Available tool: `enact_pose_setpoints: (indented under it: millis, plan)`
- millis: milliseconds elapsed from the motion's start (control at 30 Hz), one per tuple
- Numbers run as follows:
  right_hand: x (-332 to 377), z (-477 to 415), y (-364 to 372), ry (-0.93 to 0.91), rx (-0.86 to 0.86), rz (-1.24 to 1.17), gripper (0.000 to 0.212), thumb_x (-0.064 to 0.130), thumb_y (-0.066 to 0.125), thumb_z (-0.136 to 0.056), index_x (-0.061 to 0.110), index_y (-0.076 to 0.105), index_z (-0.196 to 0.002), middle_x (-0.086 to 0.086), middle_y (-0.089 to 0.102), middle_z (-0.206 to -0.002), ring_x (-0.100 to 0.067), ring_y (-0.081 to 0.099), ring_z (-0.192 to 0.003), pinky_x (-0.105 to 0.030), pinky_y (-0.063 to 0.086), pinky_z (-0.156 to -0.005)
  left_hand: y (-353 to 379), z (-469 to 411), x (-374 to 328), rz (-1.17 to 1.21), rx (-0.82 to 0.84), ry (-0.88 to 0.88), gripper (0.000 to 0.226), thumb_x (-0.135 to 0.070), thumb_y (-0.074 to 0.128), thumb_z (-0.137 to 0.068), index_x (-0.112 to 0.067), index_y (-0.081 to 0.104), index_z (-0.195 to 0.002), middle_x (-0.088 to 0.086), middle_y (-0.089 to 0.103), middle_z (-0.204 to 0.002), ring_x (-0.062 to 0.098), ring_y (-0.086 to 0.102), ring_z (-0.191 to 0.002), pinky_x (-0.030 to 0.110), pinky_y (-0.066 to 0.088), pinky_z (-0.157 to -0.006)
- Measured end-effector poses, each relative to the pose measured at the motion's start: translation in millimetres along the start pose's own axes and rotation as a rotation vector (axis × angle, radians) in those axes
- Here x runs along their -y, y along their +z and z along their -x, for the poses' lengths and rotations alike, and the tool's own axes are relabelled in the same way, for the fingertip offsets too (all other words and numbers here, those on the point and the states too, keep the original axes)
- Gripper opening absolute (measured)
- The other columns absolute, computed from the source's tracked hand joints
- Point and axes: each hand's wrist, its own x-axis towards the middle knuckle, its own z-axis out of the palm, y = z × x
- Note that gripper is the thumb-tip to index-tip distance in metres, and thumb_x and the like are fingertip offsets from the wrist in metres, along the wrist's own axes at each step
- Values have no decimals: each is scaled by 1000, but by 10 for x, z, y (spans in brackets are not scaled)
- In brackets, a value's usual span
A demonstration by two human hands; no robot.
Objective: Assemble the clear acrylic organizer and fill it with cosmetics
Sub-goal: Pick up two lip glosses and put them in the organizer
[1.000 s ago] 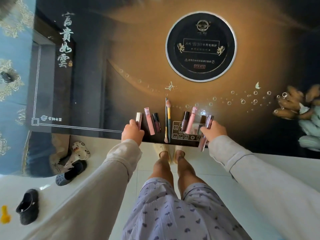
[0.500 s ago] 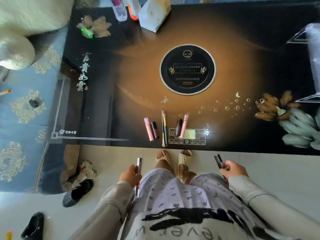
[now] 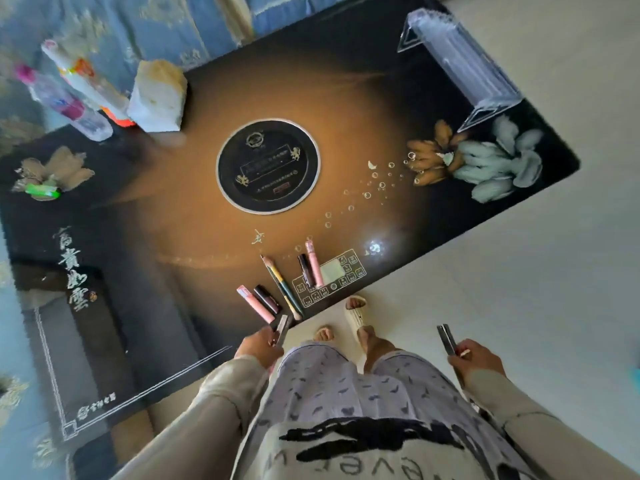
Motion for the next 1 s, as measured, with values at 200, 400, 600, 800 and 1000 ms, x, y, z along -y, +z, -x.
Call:
enact_pose_setpoints:
  millis: [200,400,600,800,1000]
  plan:
    - [-461,292,330,199,-101,-216,14,9,61,-82,0,64,-93,-22,68,-90,-31,60,-85,-22,31,-55,-275,-169,-307,-149,14,124,36,-19,53,-89,-9,51,-124,15,61,-124,30,59,-112,30,46,-92]
    - [-880,613,637,411,-80,-352,18,14,57,-84,6,62,-100,-19,67,-101,-31,59,-97,-26,33,-68,-328,-128,-887,-272,36,272,39,-18,53,-89,-9,49,-127,17,62,-123,30,60,-111,34,49,-96]
    - [-1201,787,727,530,-69,-433,4,14,55,-85,15,52,-83,-17,65,-106,-28,57,-96,-25,32,-68,-191,10,-1456,-343,77,401,36,-15,55,-89,-5,51,-123,18,60,-124,30,59,-111,32,44,-96]
    - [-1644,612,418,588,-56,-474,22,17,55,-85,9,61,-104,-16,66,-110,-30,59,-103,-23,32,-68,135,146,-1987,-422,64,398,37,-14,56,-88,-5,52,-123,15,59,-126,29,56,-114,31,43,-96]
    - [-2167,306,-179,546,-23,-489,23,20,53,-86,13,59,-107,-13,65,-114,-28,59,-105,-24,36,-72,533,309,-2472,-480,81,345,36,-12,57,-87,-6,53,-122,15,61,-121,28,59,-109,27,43,-85]
